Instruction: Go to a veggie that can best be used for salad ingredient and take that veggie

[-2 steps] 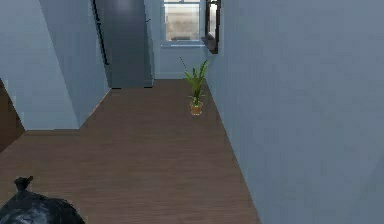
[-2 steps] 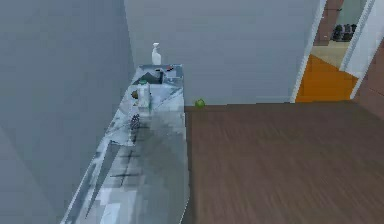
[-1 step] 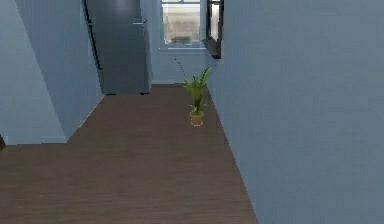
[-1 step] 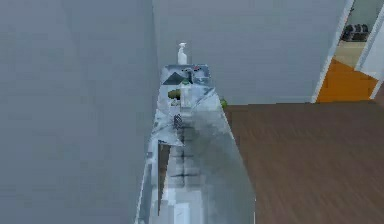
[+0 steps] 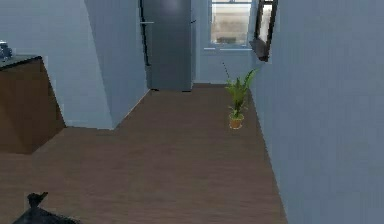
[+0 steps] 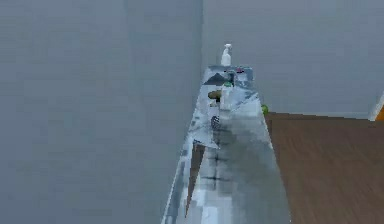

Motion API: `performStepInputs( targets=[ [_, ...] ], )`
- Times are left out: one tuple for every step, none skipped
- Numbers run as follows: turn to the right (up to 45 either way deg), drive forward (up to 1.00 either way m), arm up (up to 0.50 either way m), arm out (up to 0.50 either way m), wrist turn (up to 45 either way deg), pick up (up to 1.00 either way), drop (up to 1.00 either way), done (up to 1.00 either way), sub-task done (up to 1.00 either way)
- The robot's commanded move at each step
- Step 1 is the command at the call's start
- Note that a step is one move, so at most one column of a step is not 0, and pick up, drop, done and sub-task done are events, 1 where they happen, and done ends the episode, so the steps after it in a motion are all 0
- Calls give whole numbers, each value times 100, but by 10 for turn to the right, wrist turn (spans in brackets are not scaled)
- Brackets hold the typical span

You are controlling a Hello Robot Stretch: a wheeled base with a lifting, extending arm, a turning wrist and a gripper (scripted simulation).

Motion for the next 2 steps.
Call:
performStepInputs(
  targets=[
    [0, 90, 0, 0, 0, 0, 0, 0, 0],
    [-450, 0, 0, 0, 0, 0, 0, 0, 0]
  ],
)
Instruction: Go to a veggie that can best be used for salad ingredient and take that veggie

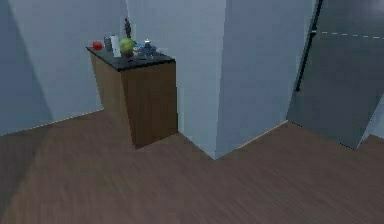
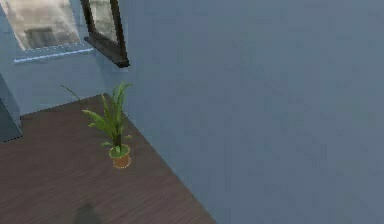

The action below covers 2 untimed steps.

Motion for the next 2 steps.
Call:
performStepInputs(
  targets=[
    [-120, 0, 0, 0, 0, 0, 0, 0, 0],
    [0, 40, 0, 0, 0, 0, 0, 0, 0]
  ],
)
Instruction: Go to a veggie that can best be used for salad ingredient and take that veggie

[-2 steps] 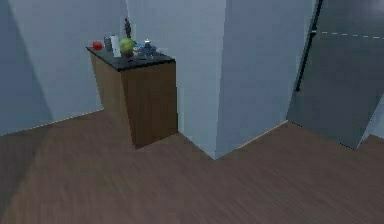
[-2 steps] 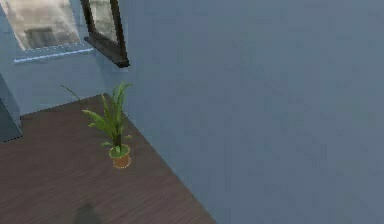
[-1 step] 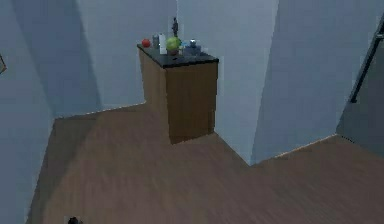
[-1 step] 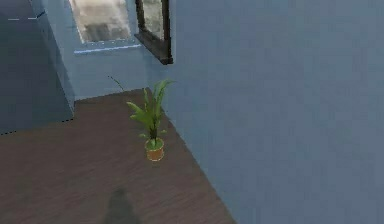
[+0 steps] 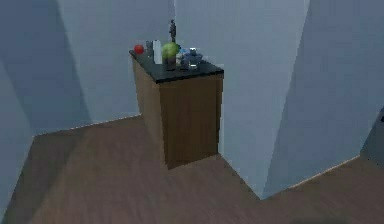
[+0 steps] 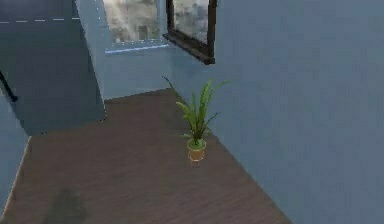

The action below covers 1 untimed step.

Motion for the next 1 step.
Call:
performStepInputs(
  targets=[
    [-210, 0, 0, 0, 0, 0, 0, 0, 0]
  ],
)
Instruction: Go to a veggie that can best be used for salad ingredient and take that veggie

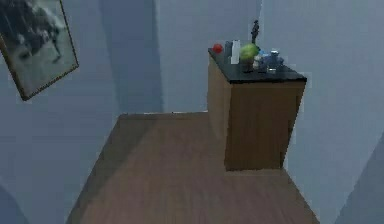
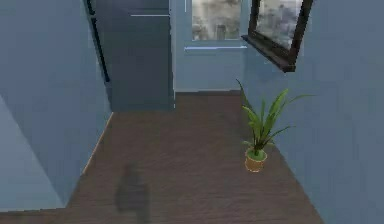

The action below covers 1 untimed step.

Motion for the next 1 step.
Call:
performStepInputs(
  targets=[
    [0, 100, 0, 0, 0, 0, 0, 0, 0]
  ],
)
